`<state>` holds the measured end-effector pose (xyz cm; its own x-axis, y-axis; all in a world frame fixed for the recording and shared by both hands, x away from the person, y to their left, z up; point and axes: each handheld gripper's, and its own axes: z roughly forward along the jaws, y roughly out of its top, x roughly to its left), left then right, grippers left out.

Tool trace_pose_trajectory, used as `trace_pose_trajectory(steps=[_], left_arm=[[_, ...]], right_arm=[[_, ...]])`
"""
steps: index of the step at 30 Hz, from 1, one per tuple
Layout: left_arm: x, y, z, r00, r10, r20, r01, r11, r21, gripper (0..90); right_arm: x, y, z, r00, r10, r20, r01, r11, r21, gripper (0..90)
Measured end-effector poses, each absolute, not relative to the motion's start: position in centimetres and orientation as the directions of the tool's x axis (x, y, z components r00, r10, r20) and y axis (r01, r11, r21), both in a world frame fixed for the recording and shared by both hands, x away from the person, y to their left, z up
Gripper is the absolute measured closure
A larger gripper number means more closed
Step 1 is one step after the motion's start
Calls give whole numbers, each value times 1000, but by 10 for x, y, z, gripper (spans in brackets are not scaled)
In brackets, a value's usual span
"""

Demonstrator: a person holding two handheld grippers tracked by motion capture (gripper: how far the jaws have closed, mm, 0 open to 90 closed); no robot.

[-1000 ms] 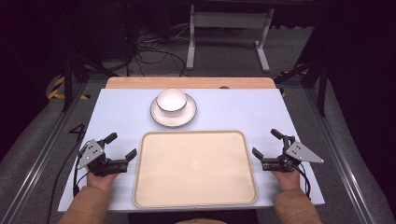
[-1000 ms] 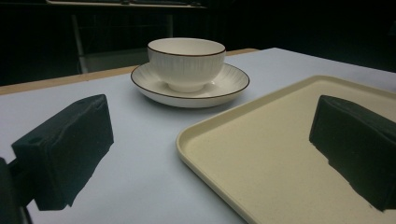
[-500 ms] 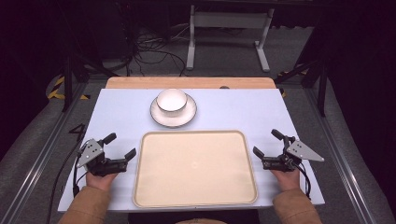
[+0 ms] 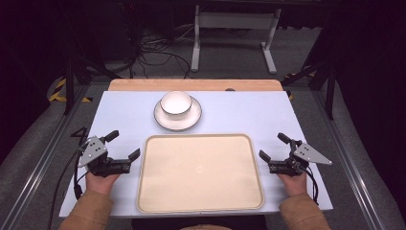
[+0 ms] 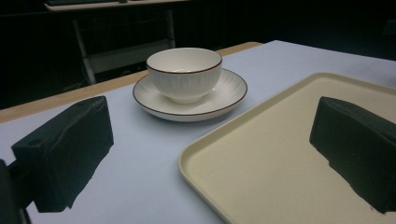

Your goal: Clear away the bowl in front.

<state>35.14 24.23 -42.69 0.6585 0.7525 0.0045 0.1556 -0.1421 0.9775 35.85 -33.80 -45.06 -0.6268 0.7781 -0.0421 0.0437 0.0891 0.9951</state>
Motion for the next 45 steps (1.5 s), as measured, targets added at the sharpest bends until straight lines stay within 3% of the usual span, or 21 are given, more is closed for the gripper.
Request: trace_pose_trajectory(steps=[17, 34, 45], left_arm=[[363, 242, -401, 676, 735, -52, 154, -72, 985, 2], [390, 227, -377, 686, 727, -12, 120, -97, 988, 4], [410, 222, -366, 695, 718, -42, 139, -77, 987, 5]], right_arm=[[359, -334, -451, -625, 779, -53, 54, 111, 992, 0], [360, -335, -451, -626, 779, -40, 63, 101, 993, 0], [360, -335, -451, -627, 779, -32, 68, 96, 993, 0]])
